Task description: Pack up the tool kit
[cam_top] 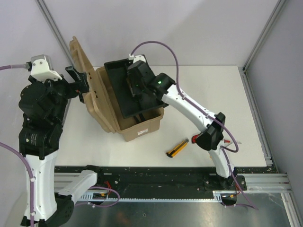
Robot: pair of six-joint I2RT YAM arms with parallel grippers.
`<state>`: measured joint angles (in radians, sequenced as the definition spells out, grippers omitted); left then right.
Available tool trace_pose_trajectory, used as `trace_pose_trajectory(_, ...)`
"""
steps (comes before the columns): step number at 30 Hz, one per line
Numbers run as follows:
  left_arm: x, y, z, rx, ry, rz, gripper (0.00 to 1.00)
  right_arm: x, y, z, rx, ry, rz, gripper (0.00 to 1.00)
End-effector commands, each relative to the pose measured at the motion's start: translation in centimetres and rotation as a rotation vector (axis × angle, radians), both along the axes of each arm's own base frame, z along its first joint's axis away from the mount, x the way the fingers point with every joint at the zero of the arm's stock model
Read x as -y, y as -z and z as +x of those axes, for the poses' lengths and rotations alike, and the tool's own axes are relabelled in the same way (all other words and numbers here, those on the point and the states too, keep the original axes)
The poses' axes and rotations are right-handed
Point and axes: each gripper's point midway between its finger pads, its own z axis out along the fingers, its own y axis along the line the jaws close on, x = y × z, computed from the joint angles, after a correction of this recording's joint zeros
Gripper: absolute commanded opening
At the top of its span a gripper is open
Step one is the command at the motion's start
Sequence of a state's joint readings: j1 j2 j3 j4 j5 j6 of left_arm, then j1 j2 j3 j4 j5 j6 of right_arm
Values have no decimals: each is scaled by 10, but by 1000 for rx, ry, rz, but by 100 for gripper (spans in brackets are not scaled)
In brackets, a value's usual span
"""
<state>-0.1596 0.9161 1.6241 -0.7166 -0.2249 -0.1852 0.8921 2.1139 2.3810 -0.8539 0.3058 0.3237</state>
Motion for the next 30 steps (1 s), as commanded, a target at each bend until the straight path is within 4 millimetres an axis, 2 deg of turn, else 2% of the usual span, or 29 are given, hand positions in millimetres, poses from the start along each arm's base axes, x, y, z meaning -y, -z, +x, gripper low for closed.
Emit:
trace_pose_trajectory(1, 3, -11, -4, 49, 16, -29, 99, -11, -27, -4, 19, 43, 83, 0)
trace_pose_trajectory(10, 6, -4, -3, 34, 29, -37, 100, -28, 15, -19, -46, 22, 11, 0)
trace_pose_trajectory(21, 6, -3, -4, 34, 32, -36, 99, -56, 51, -10, -10, -10, -47, 0)
trace_pose_trajectory(30, 4, -3, -7, 39, 22, -35, 99, -52, 86, -9, -45, 5, -133, 0)
